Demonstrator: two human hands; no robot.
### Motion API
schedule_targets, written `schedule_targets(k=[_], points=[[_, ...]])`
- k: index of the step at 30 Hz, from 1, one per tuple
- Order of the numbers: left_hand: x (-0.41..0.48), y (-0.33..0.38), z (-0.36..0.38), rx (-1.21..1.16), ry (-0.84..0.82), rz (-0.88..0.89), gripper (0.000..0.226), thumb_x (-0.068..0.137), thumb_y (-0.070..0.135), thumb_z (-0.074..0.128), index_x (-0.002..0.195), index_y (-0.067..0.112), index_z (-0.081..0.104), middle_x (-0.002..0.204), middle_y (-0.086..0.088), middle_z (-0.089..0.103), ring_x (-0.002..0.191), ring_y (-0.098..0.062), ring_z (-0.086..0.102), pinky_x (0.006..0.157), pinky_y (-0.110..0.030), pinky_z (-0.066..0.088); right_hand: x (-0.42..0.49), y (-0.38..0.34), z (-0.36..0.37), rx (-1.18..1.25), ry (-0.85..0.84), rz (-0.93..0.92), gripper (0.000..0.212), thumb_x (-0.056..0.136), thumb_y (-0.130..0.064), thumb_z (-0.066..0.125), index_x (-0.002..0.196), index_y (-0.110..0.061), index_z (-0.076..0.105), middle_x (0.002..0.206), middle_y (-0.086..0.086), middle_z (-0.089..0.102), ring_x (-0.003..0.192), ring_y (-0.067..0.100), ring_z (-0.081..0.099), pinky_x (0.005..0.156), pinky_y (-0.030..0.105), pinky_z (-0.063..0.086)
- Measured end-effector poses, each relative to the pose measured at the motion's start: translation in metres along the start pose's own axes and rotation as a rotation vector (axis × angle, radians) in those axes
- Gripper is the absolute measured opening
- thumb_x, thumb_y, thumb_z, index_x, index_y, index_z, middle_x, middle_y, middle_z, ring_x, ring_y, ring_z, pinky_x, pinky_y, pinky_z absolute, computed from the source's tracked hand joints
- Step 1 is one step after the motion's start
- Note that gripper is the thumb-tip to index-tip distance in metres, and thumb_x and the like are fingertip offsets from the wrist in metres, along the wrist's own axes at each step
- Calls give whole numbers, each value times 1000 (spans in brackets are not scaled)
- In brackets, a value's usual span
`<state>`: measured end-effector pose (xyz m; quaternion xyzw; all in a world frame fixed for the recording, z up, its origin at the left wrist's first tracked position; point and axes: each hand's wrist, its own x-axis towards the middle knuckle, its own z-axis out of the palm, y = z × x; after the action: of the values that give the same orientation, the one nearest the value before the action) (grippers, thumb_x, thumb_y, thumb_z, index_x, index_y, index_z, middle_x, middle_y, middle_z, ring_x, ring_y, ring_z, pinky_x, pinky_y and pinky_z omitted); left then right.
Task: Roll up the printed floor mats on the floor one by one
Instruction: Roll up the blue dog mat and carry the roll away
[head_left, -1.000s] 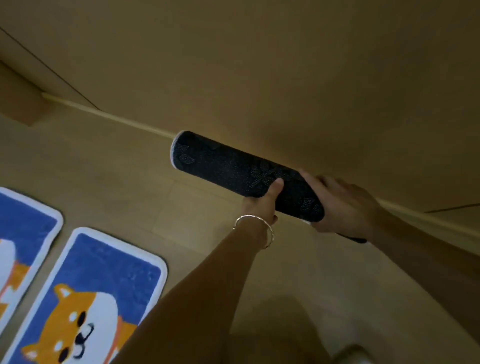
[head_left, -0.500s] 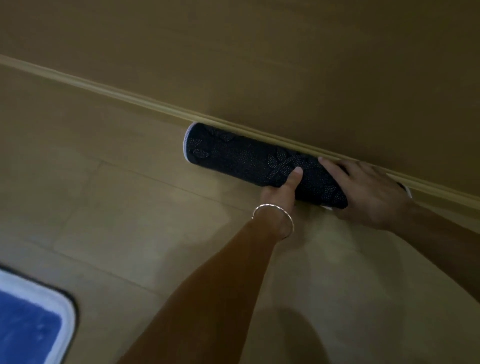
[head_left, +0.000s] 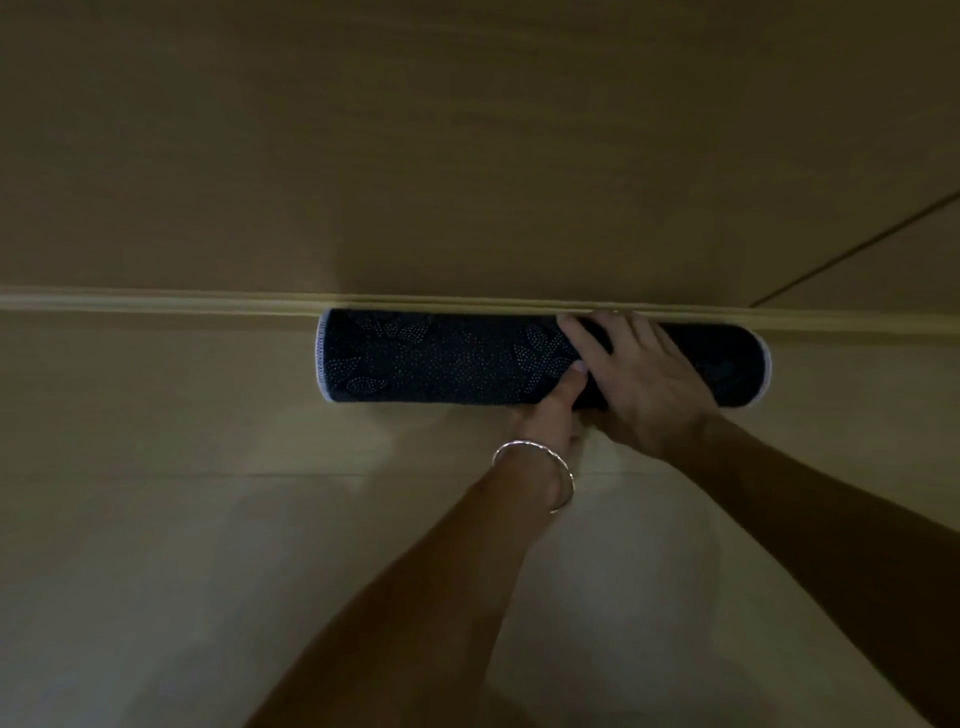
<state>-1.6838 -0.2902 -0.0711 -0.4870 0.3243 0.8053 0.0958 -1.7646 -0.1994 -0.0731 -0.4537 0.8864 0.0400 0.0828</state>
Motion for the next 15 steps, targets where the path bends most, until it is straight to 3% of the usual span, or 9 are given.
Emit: schedule_targets(k=[3,5,7,9,12,15], points=[[-5,1,-3,343,-89,-17,22,86,42,63,89,21,63,73,7,58,60,-4,51,54,-15,43,-8,13,7,-31,26,39,94,62,-28,84,142,-12,37,125,20,51,105,38,52,96,50,43],[-6,8,-20,889,-119,188,25,89,42,60,78,20,62,65,8,58,58,-7,52,48,-15,40,-10,18,7,-54,-3,56,92,66,-26,80,145,-14,34,128,20,49,106,39,50,99,50,39],[-6,22,-39,1425,26,555,27,89,47,54,85,24,67,73,6,66,73,-16,61,59,-22,45,-10,19,6,-54,-24,72,89,74,-23,72,150,-18,25,136,17,42,113,38,45,104,49,32],[-11,39,-51,1489,240,916,23,87,47,55,96,29,66,79,7,65,77,-18,63,61,-25,44,-10,18,6,-60,-41,77,88,80,-23,67,152,-21,16,141,14,36,118,36,40,107,45,26],[6,50,-69,1542,320,1349,45,77,54,53,106,20,62,92,-3,61,83,-28,60,69,-34,43,-11,22,7,-73,-39,71,89,81,-24,66,152,-23,12,143,12,33,120,33,38,109,44,24],[21,54,-85,1621,427,1274,80,61,73,49,118,16,51,119,-14,52,102,-34,48,91,-47,33,-14,29,8,-103,-51,71,89,82,-26,65,152,-24,10,145,11,30,123,32,36,110,43,23]])
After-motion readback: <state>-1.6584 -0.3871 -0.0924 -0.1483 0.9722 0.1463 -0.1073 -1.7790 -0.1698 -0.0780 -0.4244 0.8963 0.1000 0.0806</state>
